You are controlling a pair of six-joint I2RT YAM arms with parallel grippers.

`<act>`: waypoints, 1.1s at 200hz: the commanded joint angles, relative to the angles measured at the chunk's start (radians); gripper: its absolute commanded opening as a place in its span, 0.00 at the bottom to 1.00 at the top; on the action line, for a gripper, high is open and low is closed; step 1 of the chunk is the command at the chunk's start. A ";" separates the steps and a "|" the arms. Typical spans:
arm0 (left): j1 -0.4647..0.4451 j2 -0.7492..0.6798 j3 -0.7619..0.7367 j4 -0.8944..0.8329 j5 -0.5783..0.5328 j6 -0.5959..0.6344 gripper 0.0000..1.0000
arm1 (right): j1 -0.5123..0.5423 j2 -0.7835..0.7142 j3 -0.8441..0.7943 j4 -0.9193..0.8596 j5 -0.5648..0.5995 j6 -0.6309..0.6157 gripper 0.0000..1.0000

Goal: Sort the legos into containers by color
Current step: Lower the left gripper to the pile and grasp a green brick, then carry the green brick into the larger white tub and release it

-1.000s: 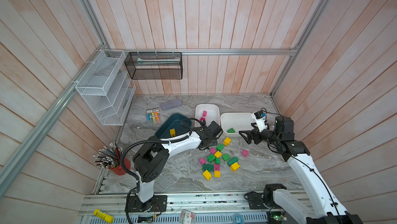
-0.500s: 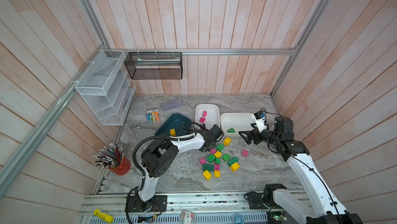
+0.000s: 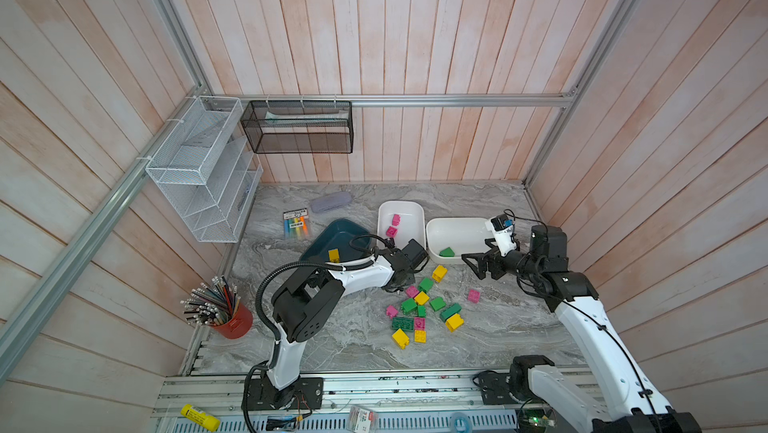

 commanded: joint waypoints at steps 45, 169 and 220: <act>-0.069 -0.281 -0.006 -0.167 0.109 0.128 0.27 | -0.005 -0.001 -0.004 -0.007 -0.099 0.011 0.98; 0.048 0.270 0.735 -0.020 0.355 0.510 0.27 | -0.032 0.030 0.040 0.011 -0.141 0.046 0.98; 0.079 0.501 0.969 -0.047 0.340 0.534 0.27 | -0.041 0.039 0.042 0.008 -0.122 0.052 0.98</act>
